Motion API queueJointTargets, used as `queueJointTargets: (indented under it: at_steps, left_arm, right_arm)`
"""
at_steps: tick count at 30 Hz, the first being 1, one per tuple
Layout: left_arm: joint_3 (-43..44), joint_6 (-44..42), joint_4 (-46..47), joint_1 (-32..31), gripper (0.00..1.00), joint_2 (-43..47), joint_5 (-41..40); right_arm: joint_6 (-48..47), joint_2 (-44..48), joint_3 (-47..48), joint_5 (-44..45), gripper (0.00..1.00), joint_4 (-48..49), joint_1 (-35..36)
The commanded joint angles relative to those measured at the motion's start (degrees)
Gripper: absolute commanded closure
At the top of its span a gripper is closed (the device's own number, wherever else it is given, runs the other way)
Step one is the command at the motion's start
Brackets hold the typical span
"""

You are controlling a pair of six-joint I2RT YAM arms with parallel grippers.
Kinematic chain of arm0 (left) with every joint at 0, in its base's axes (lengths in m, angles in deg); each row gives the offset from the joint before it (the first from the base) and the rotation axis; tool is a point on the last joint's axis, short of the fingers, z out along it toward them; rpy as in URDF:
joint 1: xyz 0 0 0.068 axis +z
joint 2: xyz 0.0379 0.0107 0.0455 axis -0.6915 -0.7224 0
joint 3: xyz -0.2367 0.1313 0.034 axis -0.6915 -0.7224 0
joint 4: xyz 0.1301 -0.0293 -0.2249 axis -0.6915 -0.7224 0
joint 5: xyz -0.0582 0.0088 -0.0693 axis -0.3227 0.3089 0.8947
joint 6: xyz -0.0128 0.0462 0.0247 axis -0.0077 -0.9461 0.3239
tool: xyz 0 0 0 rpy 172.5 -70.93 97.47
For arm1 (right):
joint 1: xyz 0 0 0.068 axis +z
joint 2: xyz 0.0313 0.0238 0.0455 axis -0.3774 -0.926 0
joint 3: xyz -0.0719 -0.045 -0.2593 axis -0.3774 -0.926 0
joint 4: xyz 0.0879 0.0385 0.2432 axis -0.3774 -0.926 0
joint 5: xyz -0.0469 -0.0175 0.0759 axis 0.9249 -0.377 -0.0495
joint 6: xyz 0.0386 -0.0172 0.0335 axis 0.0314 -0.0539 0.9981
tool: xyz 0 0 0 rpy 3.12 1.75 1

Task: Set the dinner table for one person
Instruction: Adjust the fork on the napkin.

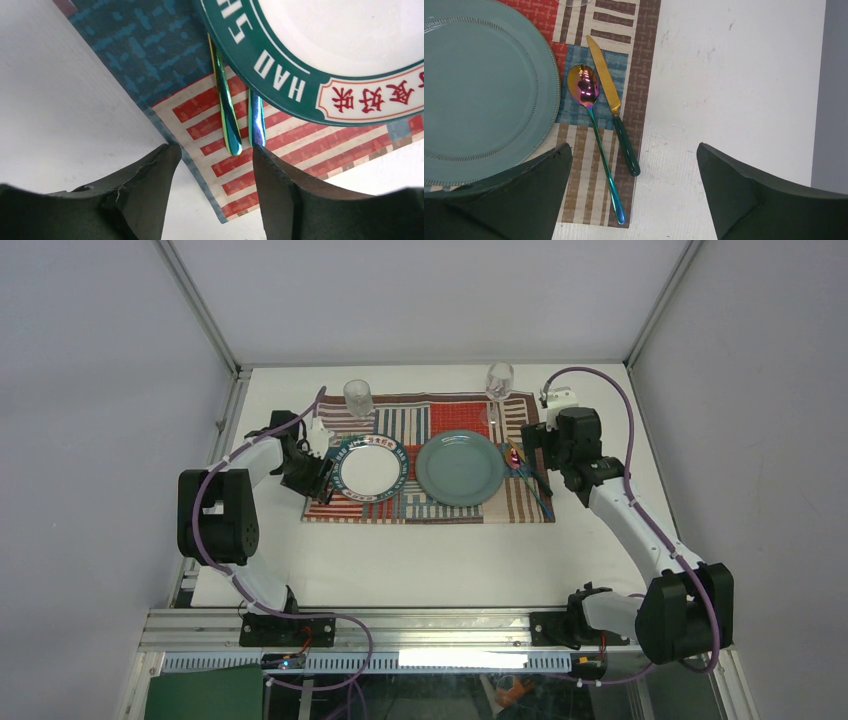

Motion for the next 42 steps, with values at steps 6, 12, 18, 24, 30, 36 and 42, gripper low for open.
queueJointTargets:
  at_steps: [6,12,18,24,30,36,42]
  left_arm:
    - [4.0,0.0,4.5,0.2,0.42,-1.5,-0.4]
    - [5.9,0.8,5.1,0.3,0.43,-3.6,-0.6]
    - [6.5,1.5,5.7,0.3,0.44,-5.4,-0.6]
    - [6.8,1.7,5.7,0.3,0.44,-5.5,-0.4]
    - [6.6,1.2,5.0,0.3,0.44,-4.8,0.5]
    - [6.9,1.0,4.3,0.3,0.44,-4.8,1.8]
    - [7.0,1.0,3.9,-0.1,0.45,-2.4,2.0]
  right_arm:
    - [-0.1,0.5,1.5,-0.4,0.00,0.7,-0.4]
    - [-0.2,0.5,1.5,-0.5,0.00,0.7,-0.4]
    - [-0.2,0.6,1.5,-0.6,0.00,0.6,-0.4]
    - [-0.4,0.7,1.4,-0.6,0.00,0.6,-0.3]
    - [-0.3,0.4,1.5,-0.8,0.00,0.6,-0.4]
    - [-0.4,0.3,1.6,-0.9,0.00,0.6,-0.4]
    - [-0.4,0.0,1.5,-0.9,0.00,0.7,-0.4]
